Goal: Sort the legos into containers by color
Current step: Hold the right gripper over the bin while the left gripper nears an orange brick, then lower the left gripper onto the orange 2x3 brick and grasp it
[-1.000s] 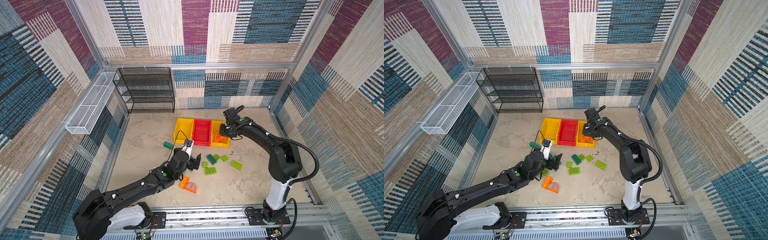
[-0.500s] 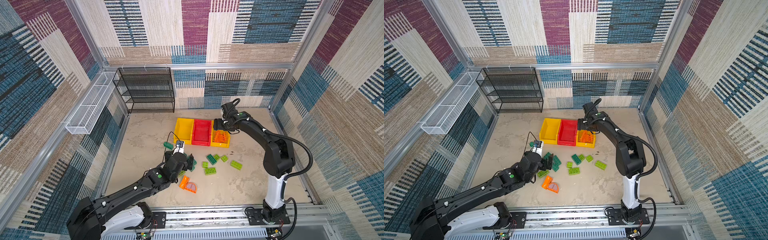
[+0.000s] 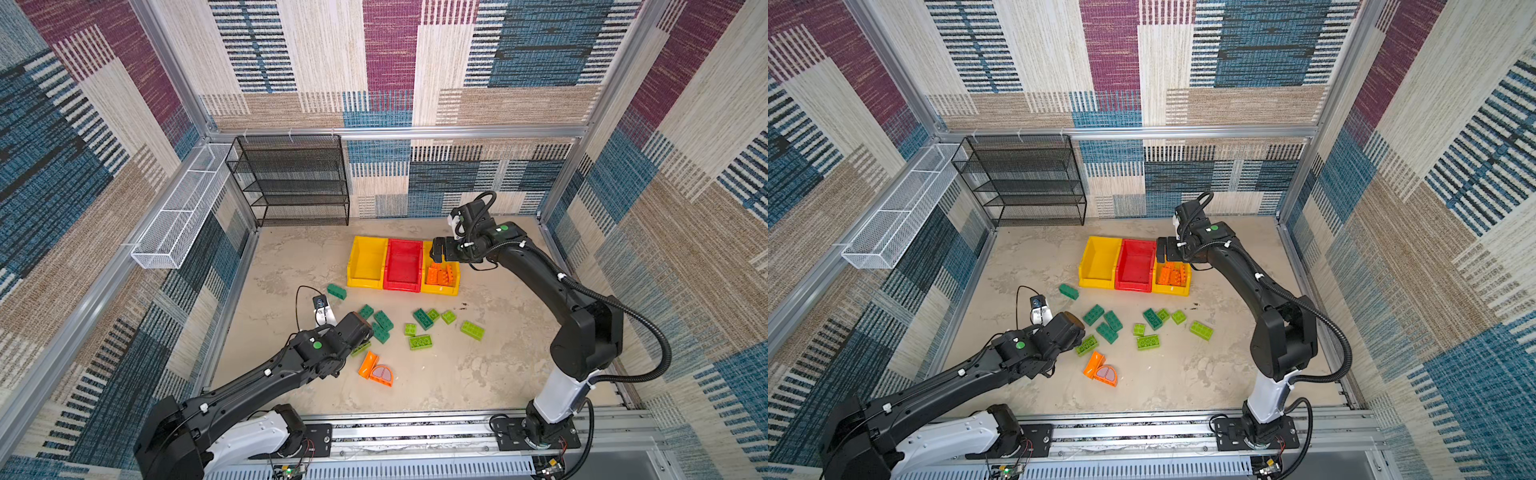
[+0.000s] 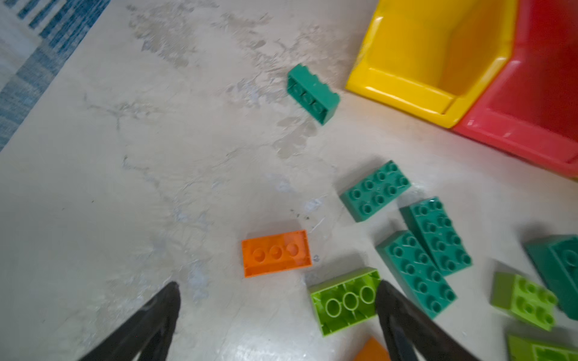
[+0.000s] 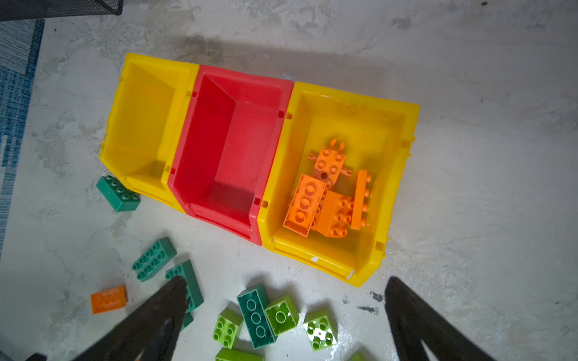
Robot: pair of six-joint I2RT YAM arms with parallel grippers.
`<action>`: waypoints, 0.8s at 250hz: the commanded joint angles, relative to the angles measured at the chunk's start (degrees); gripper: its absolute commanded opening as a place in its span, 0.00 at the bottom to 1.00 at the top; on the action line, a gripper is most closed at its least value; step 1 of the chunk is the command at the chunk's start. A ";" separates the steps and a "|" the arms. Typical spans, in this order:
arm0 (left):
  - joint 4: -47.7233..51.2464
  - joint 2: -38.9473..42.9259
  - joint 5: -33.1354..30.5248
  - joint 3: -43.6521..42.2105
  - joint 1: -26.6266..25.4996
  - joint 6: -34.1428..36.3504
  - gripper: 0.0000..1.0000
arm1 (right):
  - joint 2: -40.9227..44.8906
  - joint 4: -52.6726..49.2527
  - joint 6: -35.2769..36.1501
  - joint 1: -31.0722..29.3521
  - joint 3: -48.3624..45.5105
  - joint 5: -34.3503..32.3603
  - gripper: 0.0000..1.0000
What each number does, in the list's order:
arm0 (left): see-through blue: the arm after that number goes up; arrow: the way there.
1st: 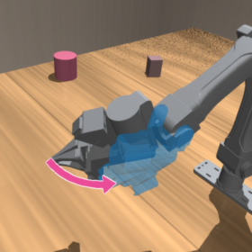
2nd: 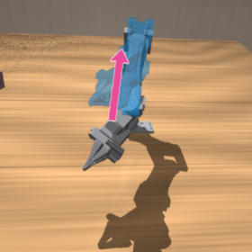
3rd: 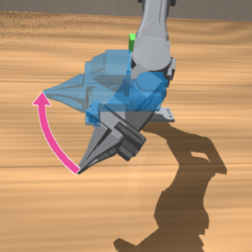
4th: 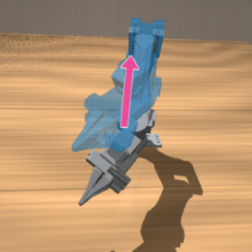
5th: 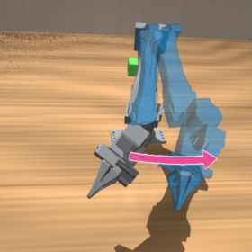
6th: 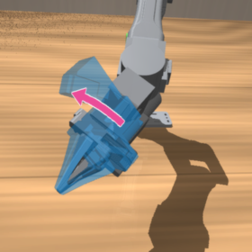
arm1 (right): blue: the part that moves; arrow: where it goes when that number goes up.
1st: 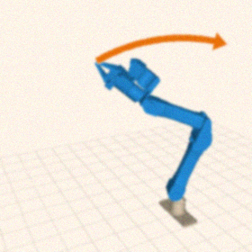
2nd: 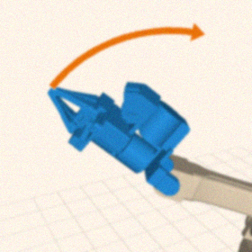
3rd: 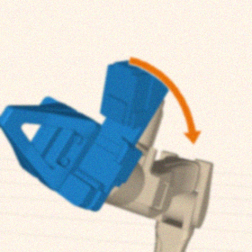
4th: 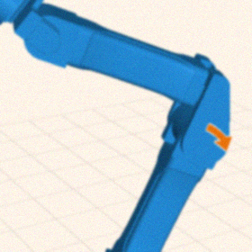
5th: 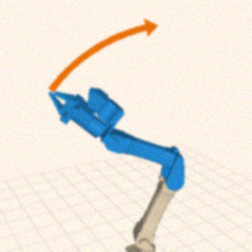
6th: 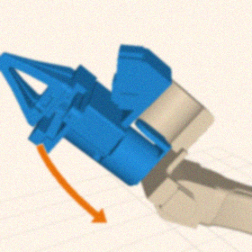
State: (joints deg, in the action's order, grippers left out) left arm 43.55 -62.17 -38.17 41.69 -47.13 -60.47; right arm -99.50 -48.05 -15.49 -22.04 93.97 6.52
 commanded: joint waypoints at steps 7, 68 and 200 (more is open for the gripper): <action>8.31 -2.35 2.72 0.94 1.95 -11.03 0.97 | 3.60 -1.09 0.01 -0.11 -2.02 4.67 1.00; 4.97 -6.12 12.09 0.40 9.86 -9.94 0.96 | 7.46 0.66 -0.25 -0.11 -8.27 6.09 1.00; 4.47 -21.09 21.83 9.20 14.38 0.70 0.96 | 9.06 1.83 0.24 -0.11 -11.22 4.72 1.00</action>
State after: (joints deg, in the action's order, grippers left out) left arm 48.16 -81.34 -18.98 49.71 -33.58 -63.26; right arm -90.96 -47.44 -15.38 -22.06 83.02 11.92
